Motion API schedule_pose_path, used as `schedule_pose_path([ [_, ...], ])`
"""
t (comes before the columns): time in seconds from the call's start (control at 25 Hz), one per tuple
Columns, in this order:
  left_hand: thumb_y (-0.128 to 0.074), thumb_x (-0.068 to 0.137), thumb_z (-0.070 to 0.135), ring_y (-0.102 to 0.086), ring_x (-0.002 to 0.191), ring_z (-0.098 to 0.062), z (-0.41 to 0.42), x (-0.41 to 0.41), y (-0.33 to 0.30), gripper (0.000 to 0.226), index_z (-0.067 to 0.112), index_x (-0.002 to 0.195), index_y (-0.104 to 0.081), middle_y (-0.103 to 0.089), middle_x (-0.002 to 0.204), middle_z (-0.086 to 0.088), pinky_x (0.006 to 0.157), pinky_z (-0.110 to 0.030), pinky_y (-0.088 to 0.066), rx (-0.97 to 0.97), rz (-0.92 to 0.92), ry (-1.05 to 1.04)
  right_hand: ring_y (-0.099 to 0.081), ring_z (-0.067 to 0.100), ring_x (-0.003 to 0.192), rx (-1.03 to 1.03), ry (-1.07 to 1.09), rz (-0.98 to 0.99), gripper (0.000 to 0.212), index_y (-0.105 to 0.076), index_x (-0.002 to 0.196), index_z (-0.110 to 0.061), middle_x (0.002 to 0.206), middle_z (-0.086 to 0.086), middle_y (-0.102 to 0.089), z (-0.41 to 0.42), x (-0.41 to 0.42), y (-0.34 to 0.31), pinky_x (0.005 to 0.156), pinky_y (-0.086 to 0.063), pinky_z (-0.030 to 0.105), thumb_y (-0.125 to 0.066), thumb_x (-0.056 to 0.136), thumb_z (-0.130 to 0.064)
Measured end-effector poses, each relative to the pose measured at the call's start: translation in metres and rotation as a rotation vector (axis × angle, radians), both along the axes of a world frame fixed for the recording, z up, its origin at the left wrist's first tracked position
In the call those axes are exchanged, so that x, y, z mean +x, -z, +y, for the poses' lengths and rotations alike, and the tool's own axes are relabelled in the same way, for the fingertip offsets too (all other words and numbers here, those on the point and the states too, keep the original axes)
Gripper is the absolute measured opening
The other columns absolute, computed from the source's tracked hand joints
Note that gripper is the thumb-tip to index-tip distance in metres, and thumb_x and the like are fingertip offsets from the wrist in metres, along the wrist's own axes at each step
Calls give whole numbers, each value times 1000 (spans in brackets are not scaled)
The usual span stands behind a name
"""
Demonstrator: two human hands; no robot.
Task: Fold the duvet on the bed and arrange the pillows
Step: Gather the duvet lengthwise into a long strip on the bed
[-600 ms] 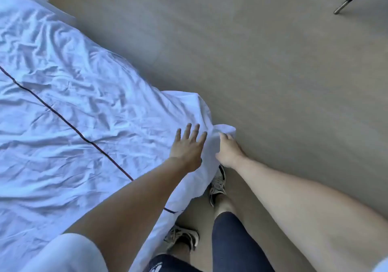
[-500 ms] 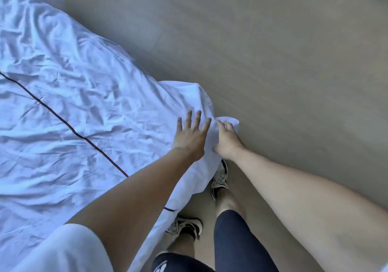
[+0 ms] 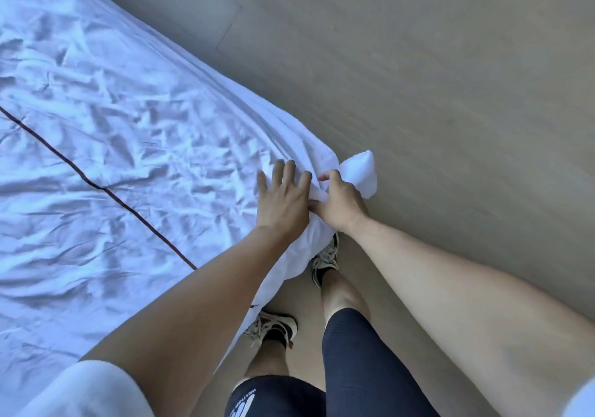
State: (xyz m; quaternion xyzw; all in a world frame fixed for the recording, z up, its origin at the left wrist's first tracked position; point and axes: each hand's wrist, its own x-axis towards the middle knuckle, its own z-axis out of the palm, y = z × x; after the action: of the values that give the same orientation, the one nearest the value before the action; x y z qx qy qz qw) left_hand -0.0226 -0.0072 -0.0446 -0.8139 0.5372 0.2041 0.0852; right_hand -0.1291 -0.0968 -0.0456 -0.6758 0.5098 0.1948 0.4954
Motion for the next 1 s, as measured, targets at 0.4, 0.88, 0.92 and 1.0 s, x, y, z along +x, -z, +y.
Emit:
schedule_pose_path([
  [0.4, -63, 82, 35, -66, 100, -31, 64, -46, -70, 21, 21, 96, -54, -62, 89, 4, 77, -39, -52, -191, 491, -1208, -61, 16, 105, 252, -73, -328, 59, -49, 136, -21, 113, -4, -62, 58, 81, -91, 86, -50, 27, -67, 80, -16],
  [0.88, -70, 72, 1, -72, 85, -31, 126, 27, -84, 29, 15, 97, -71, -76, 92, -6, 67, -34, -54, -344, 1048, -1660, -68, 18, 109, 345, 720, -187, 82, -62, 128, -18, 121, -2, -71, 82, 41, -49, 95, -57, 38, -90, 63, -60],
  [0.92, -70, 75, 3, -74, 86, -32, 128, 28, -87, 28, 14, 100, -72, -77, 92, -8, 69, -35, -55, -351, 1087, -1615, -71, 16, 104, 280, 676, -264, 64, -68, 120, -16, 112, -3, -75, 90, 46, -53, 92, -58, 35, -92, 69, -46],
  [1.0, -68, 83, 6, -75, 96, -30, 142, 30, -94, 31, 16, 112, -71, -78, 102, -9, 76, -39, -60, -456, 1199, -1440, -73, 8, 95, 150, 620, -372, 41, -74, 109, -13, 101, -5, -77, 112, 52, -65, 86, -57, 30, -91, 75, -28],
])
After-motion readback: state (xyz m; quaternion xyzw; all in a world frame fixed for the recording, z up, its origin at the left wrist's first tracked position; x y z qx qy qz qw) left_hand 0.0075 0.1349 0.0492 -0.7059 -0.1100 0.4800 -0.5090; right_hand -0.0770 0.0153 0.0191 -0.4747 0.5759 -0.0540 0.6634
